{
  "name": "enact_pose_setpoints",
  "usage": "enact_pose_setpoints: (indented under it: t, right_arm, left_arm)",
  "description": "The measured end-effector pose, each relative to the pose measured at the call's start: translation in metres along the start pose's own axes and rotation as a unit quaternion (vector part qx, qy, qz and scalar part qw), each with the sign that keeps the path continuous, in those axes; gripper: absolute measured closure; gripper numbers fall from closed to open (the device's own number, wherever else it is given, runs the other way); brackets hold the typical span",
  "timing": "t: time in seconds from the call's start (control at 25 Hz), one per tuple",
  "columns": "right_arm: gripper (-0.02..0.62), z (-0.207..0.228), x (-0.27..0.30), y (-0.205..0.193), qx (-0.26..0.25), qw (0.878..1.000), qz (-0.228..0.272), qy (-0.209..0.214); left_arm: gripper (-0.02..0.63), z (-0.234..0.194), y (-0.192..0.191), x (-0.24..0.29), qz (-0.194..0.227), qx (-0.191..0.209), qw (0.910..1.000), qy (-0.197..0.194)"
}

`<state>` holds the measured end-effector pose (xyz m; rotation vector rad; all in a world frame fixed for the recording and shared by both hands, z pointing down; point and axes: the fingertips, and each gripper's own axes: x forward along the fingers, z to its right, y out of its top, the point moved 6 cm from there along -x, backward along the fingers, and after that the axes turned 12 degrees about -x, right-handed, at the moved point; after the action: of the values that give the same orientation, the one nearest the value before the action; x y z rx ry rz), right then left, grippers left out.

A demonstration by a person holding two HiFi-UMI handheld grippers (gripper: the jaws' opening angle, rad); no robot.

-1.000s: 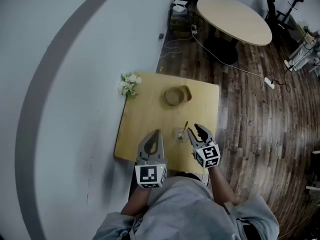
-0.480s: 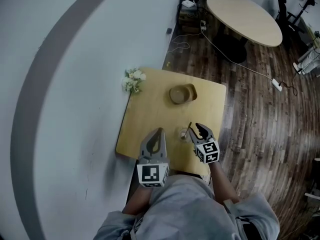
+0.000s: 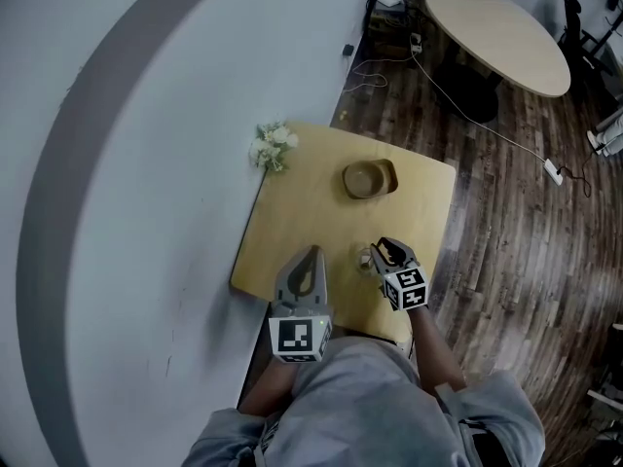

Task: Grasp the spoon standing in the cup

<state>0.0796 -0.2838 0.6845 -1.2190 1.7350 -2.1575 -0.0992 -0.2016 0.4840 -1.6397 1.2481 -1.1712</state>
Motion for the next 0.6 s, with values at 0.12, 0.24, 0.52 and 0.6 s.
enact_pose_setpoints:
  t: [0.12,0.24,0.52,0.6]
  right_arm:
    - [0.509,-0.0006,0.0047,-0.0020,-0.001,1.000,-0.005,0.002]
    - [0.548,-0.0007,0.0070,-0.0015,-0.007,1.000,-0.005,0.001]
    - [0.587,-0.0033,0.0037,0.0018,0.003,1.000,0.008,0.000]
    - [0.592,-0.0039,0.0008,0.0048,0.000,1.000,0.013,-0.004]
  left_arm:
    - [0.604,-0.0024,-0.0006,-0.0011,-0.002,-0.002,1.0000,0.006]
    - [0.604,-0.0038,-0.0006,-0.0011,-0.002,-0.001,0.9999,0.010]
    - [0.604,-0.0050,0.0005,-0.0017,-0.001,0.000,1.0000,0.009]
    - [0.604,-0.0046,0.0001,-0.0024,-0.001,-0.001,1.0000,0.007]
